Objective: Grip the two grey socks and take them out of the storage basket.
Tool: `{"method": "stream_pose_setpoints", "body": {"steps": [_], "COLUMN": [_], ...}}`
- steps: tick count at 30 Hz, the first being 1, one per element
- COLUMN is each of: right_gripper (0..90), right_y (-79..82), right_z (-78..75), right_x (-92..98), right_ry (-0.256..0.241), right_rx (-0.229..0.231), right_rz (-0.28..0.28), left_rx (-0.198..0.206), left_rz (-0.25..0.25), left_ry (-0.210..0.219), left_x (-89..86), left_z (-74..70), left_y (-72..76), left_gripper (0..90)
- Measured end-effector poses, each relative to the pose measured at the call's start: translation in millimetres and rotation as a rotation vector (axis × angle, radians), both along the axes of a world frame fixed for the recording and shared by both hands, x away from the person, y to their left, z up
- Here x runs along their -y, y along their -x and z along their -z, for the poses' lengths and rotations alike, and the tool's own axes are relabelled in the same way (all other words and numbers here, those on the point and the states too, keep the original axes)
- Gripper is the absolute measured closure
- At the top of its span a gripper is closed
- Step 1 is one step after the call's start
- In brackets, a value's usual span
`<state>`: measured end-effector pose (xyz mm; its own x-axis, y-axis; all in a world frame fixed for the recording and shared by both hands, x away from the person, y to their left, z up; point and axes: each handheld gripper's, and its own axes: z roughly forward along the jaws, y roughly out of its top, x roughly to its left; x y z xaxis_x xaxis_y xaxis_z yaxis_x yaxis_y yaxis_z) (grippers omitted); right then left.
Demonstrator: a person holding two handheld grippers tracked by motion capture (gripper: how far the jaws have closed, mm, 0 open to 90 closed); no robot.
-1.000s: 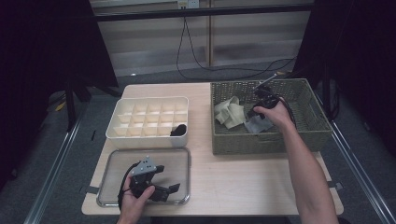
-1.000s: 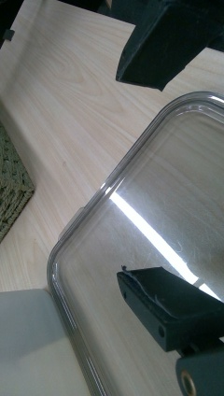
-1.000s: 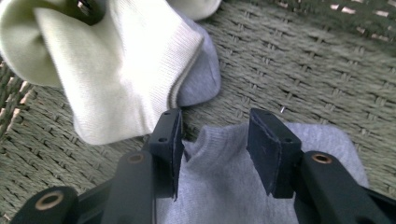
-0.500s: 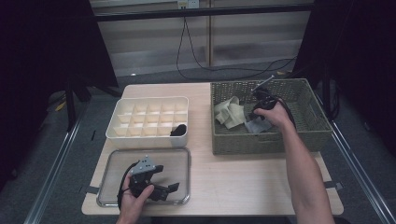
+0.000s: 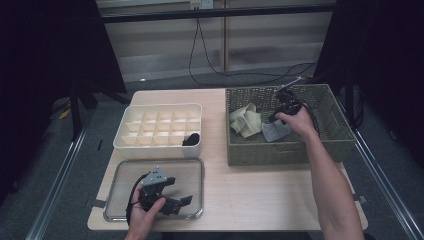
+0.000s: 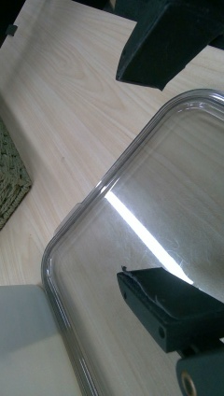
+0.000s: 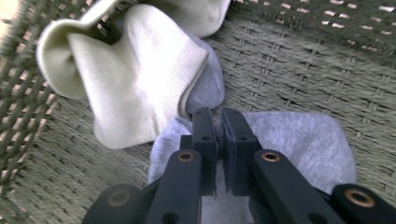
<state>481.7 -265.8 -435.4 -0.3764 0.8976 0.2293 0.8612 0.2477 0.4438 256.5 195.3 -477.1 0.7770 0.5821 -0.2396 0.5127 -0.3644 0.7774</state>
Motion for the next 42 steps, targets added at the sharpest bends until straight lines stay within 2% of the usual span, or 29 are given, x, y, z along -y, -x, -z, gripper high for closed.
{"method": "stream_pose_setpoints", "body": {"steps": [1,3,4,9,13,15,16,21,26,32,40,42], "right_gripper": [84.9,84.9,85.0,85.0,85.0,85.0,85.0,85.1,85.1,85.0,85.0,85.0], "right_y": [2.3,4.0,6.6,11.9,19.4,20.9,24.1,29.3,34.6,39.6,44.9,46.7], "right_z": [-3.2,-5.3,-7.9,-13.4,-22.8,-24.9,-28.9,-33.4,-41.8,-48.8,-57.2,-58.9], "right_x": [1.1,1.3,3.3,5.0,8.3,8.9,10.6,11.0,11.0,9.2,11.4,11.3], "right_ry": [-0.004,-0.013,-0.045,-0.083,-0.132,-0.143,-0.174,-0.2,-0.242,-0.263,-0.308,-0.304], "right_rx": [0.019,0.02,0.048,0.077,0.127,0.14,0.164,0.193,0.234,0.266,0.3,0.302], "right_rz": [-0.005,-0.003,-0.017,-0.011,-0.019,-0.019,-0.019,-0.025,-0.039,-0.042,-0.051,-0.051], "left_rx": [0.003,0.002,0.0,-0.003,-0.002,0.0,0.002,0.008,0.01,0.012,0.009,0.008], "left_rz": [0.001,0.002,0.001,0.009,0.011,0.007,0.005,0.002,0.003,0.003,0.004,0.002], "left_ry": [-0.002,-0.002,-0.002,-0.004,-0.014,-0.003,0.0,-0.006,0.01,0.012,0.009,0.008], "left_x": [0.0,0.1,0.4,1.5,0.7,0.4,0.2,0.4,-0.6,-0.4,-0.6,-0.6], "left_z": [0.0,0.0,0.2,0.7,0.5,0.9,0.9,-0.5,-0.1,-0.2,-0.2,-0.2], "left_y": [0.0,0.0,0.2,-0.4,0.2,-0.1,-0.3,0.4,0.3,0.3,0.3,0.2], "left_gripper": [5.0,5.0,5.0,5.0,5.0,5.0,5.0,5.0,5.0,5.0,5.0,5.0]}}
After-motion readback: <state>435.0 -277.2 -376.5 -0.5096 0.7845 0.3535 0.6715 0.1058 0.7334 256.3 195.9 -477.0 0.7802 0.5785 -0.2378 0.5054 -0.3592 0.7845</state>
